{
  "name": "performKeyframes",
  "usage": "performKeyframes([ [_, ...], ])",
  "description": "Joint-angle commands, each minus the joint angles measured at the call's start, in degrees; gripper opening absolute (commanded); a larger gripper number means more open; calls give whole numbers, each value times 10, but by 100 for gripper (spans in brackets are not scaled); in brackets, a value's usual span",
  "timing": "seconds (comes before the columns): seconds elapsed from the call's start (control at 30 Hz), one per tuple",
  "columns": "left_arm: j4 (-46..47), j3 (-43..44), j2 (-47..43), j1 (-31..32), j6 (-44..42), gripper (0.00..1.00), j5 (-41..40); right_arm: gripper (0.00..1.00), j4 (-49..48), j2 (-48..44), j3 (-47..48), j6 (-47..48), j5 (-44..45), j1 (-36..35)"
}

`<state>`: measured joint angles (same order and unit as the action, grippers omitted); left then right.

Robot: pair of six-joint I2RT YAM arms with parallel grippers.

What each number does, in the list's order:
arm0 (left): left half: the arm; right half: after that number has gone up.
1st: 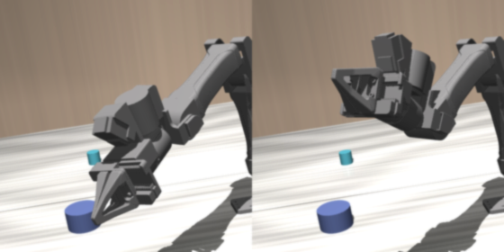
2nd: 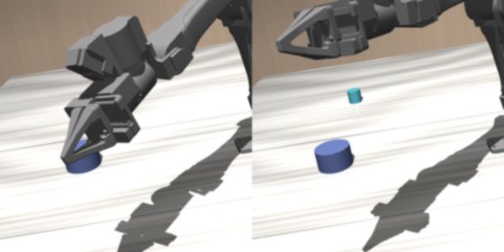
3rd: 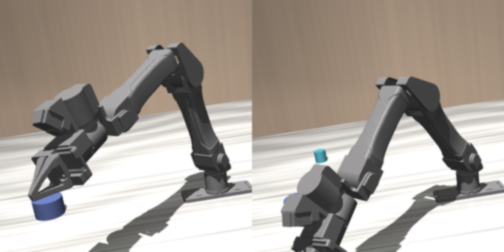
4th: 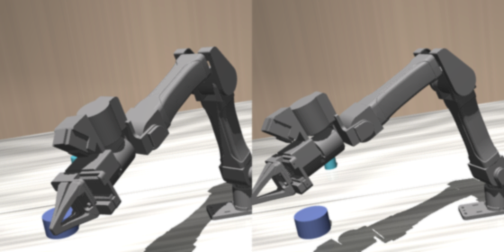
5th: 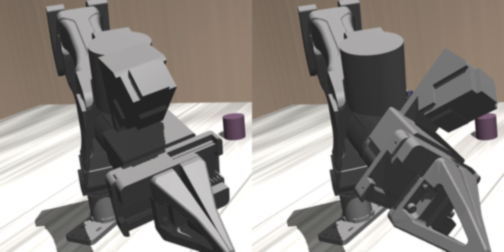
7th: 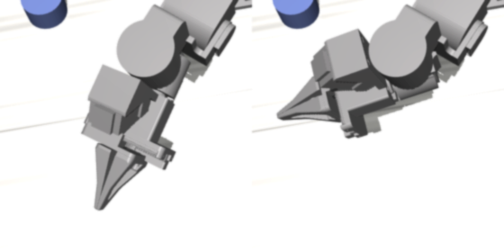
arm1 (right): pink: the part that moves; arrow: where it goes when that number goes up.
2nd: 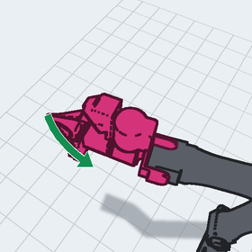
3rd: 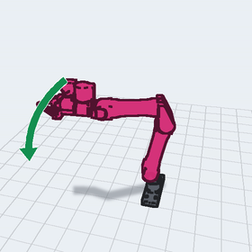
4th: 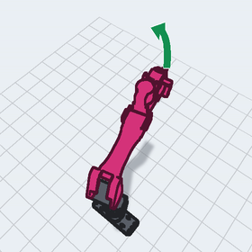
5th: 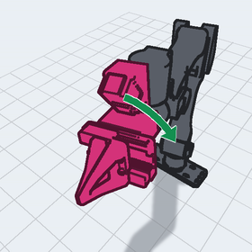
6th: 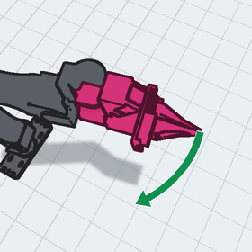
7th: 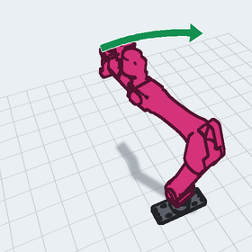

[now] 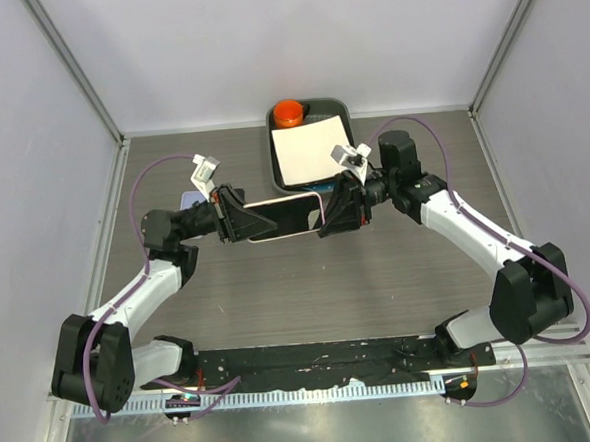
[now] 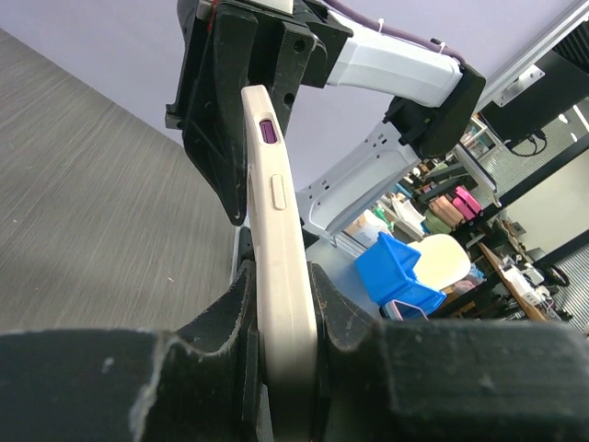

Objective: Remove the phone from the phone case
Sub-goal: Remove the phone case from the phone.

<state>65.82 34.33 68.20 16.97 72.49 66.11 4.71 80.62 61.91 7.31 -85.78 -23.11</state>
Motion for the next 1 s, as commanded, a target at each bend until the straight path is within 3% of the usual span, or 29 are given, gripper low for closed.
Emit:
performKeyframes([
  [0.0,106,18,-28,41,62,0,66,17,-102,46,8,-50,84,7],
  [0.43,116,21,-33,41,73,0,65,14,-255,99,-12,-209,153,9],
  [0.73,114,16,-33,41,66,0,65,13,-238,71,-23,-155,244,9],
  [0.83,64,9,-35,36,16,0,44,25,-165,34,-15,-63,271,9],
  [0.87,51,7,-35,32,4,0,36,34,-139,23,-14,-40,278,9],
  [0.97,-1,3,-35,17,-40,0,2,45,-131,-22,-28,-3,278,11],
])
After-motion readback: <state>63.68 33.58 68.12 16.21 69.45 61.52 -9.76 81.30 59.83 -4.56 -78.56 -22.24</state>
